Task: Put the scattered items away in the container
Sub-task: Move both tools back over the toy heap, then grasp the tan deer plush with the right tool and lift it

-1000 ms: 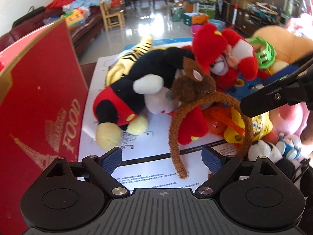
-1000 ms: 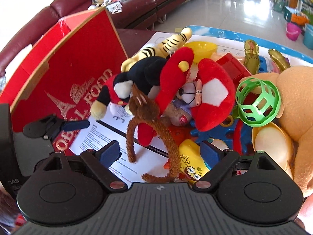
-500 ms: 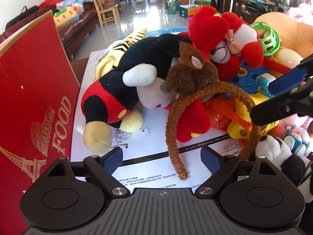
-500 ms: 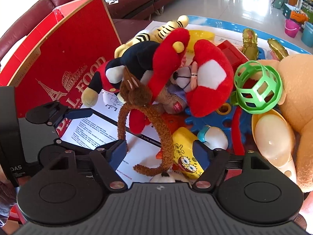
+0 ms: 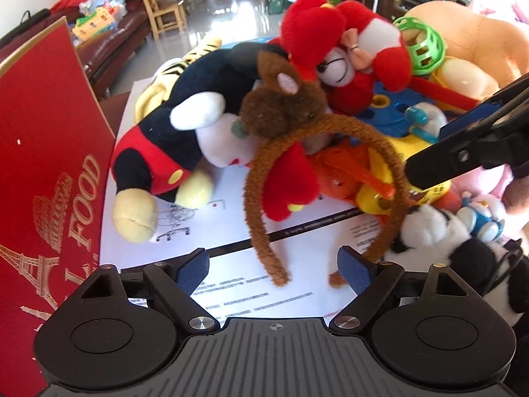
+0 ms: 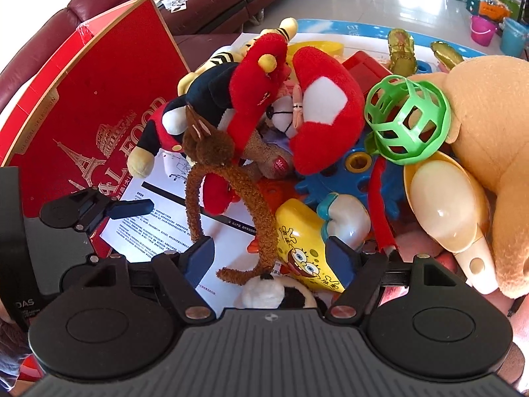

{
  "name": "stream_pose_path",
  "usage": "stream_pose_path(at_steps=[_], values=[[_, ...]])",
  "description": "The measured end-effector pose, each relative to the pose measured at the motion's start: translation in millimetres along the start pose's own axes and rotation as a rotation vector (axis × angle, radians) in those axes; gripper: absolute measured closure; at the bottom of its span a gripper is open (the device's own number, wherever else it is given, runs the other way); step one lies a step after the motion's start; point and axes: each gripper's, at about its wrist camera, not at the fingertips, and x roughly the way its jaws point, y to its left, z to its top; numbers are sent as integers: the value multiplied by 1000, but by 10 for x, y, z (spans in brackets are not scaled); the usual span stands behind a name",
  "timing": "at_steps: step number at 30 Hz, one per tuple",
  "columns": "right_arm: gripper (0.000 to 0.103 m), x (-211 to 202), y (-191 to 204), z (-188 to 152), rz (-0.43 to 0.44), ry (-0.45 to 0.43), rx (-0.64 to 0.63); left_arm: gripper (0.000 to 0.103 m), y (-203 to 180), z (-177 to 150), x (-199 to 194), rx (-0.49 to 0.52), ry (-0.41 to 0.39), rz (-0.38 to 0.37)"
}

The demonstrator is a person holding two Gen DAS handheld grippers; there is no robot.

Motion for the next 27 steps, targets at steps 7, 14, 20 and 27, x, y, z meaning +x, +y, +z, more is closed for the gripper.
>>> stream_pose_path(at_steps=[7, 14, 20, 27], values=[[25, -379, -171, 75, 3, -93, 26, 12, -179, 192, -255, 36, -81, -37], [22, -1171, -775, 170, -110, -316, 116, 12, -544, 586, -449, 126, -166, -150], [21, -1361, -1534, -54, -227, -350, 373, 11, -1041, 892, -500, 264, -219, -227], [15, -1252, -1864, -176, -156, -310, 477, 9, -1664, 1100, -528, 418, -256, -286]])
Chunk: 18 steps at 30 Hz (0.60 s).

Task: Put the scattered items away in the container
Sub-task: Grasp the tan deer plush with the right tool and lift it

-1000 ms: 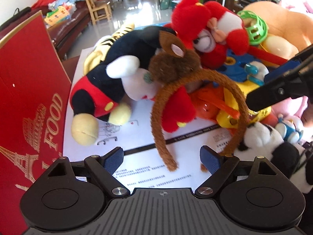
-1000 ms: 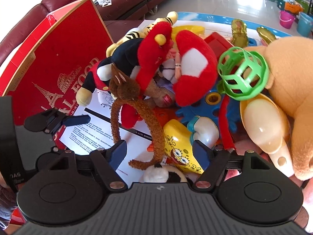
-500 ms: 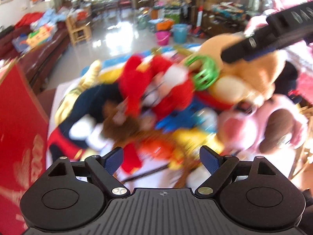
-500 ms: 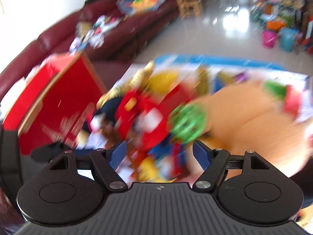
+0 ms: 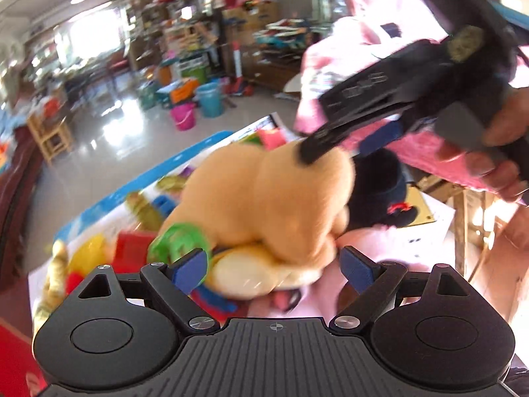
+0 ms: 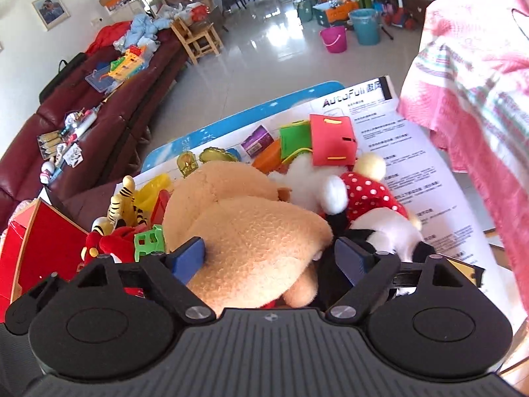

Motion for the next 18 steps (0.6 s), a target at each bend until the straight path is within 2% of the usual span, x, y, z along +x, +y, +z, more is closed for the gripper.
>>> stream_pose_path(at_steps=[5, 9, 12, 18], values=[[13, 134, 43, 85, 38, 29, 1, 9, -194, 168, 229, 73, 10, 1], [14, 224, 124, 91, 34, 32, -3, 9, -206, 233, 371, 72, 22, 7], [16, 151, 260, 89, 99, 10, -42, 9, -149, 207, 387, 54, 28, 12], [14, -29, 600, 107, 238, -27, -94, 9, 73, 83, 222, -8, 3, 85]])
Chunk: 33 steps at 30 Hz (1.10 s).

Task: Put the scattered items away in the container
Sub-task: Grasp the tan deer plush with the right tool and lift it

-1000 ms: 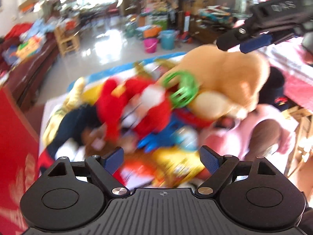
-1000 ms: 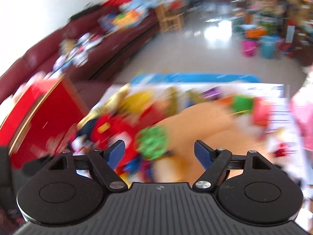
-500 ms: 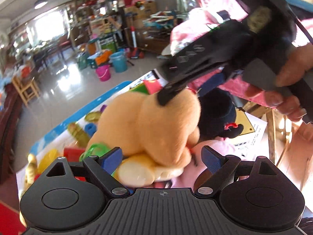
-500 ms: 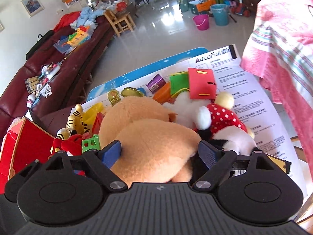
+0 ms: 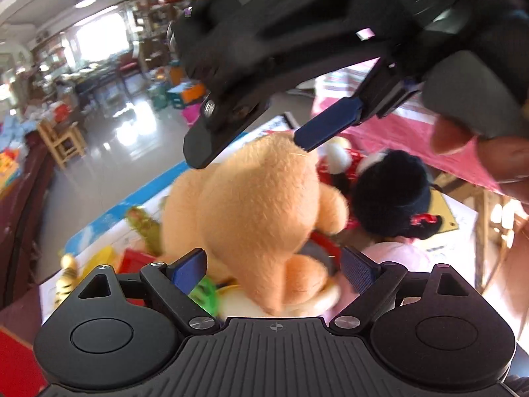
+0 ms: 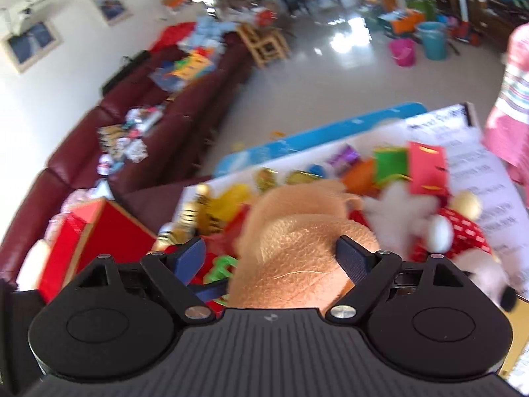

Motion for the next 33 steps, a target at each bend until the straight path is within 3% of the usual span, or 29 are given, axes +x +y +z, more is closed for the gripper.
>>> stream_pose_path(at_steps=[8, 11, 17, 21, 25, 28, 33], values=[[14, 48, 540, 23, 134, 4, -73, 10, 293, 25, -53, 12, -44, 97], [15, 71, 582, 53, 119, -6, -59, 31, 366, 53, 68, -22, -13, 69], [20, -24, 385, 107, 142, -36, 14, 34, 467, 73, 79, -79, -4, 63], [18, -39, 121, 104, 34, -69, 70, 34, 608, 48, 43, -154, 2, 51], [20, 134, -166, 33, -39, -21, 142, 35, 793, -51, -70, -217, 5, 47], [21, 327, -299, 47, 0, 21, 212, 39, 873, -128, -148, -243, 23, 57], [23, 711, -194, 189, 88, 68, 215, 40, 956, -205, -173, -273, 62, 94]])
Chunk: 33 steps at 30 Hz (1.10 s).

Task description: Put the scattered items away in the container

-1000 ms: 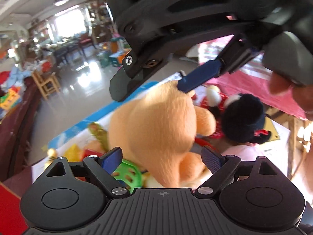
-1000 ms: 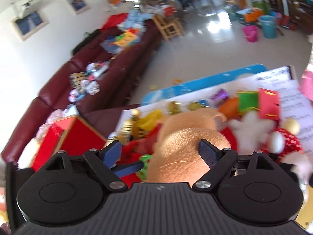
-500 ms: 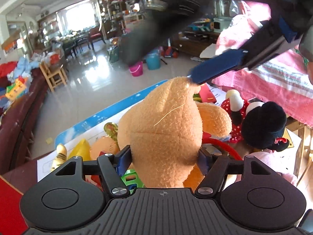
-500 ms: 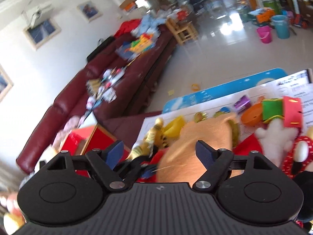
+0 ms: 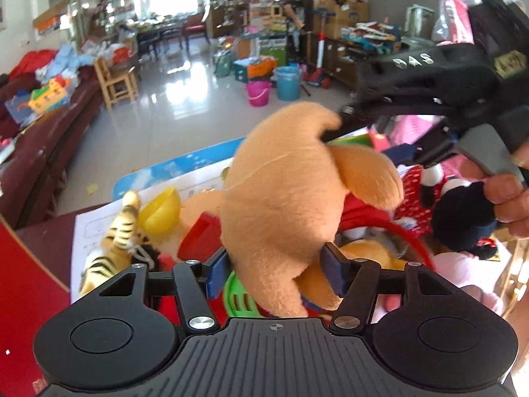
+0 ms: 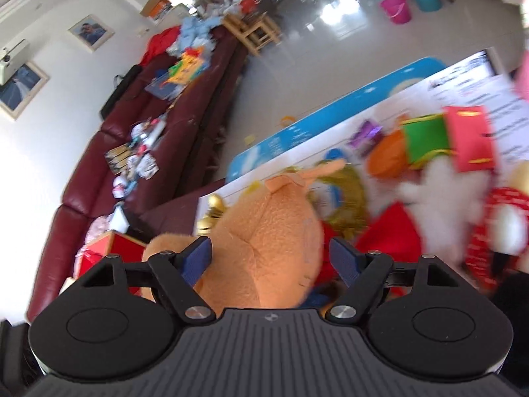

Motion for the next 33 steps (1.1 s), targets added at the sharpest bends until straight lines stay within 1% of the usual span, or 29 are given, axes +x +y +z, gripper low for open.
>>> stream_pose_path(at_steps=[1, 2, 3, 4, 5, 6, 7, 10, 11, 13, 14, 15, 17, 19, 21, 24, 27, 30, 31, 33], values=[[25, 78, 47, 5, 17, 16, -2, 39, 45, 11, -10, -12, 9, 4], [27, 132, 102, 1, 32, 26, -8, 30, 83, 23, -30, -19, 16, 3], [30, 165, 169, -9, 46, 32, -22, 23, 115, 35, -44, -10, 14, 9], [32, 197, 222, -12, 57, 39, -39, 19, 141, 53, -36, 21, 1, 28], [33, 219, 272, -20, 66, 48, -47, 11, 148, 72, -25, 55, -12, 54], [33, 250, 304, -20, 72, 56, -51, 6, 143, 97, -24, 87, -26, 78], [33, 278, 337, -20, 72, 62, -59, 6, 135, 126, -23, 111, -41, 85], [32, 352, 436, -38, 74, 81, -82, 4, 129, 221, 40, 152, -70, 63], [32, 374, 463, -43, 76, 88, -86, 4, 123, 248, 78, 155, -69, 56], [32, 414, 512, -57, 75, 99, -104, 10, 129, 274, 183, 140, -40, 52], [32, 422, 531, -64, 73, 108, -113, 20, 142, 264, 221, 127, -29, 68], [31, 420, 533, -71, 73, 108, -117, 23, 170, 244, 241, 112, -19, 73], [30, 393, 468, -78, 90, 105, -95, 26, 282, 200, 194, 41, -23, 49], [26, 369, 374, -86, 102, 110, -60, 26, 395, 132, 124, -20, -24, 35], [25, 344, 303, -99, 71, 106, -50, 26, 506, 58, 77, -81, -20, 35], [25, 355, 210, -162, 59, 120, -19, 26, 696, -51, 48, -187, -26, 13], [25, 424, 172, -300, 55, 167, -9, 26, 870, -126, 16, -289, -33, -8], [25, 463, 164, -461, 75, 227, -18, 25, 1049, -203, 19, -398, -27, -36], [25, 463, 173, -509, 83, 239, -22, 25, 1087, -216, 33, -414, -20, -45], [25, 444, 211, -544, 91, 235, -21, 25, 1090, -227, 40, -413, -14, -42]])
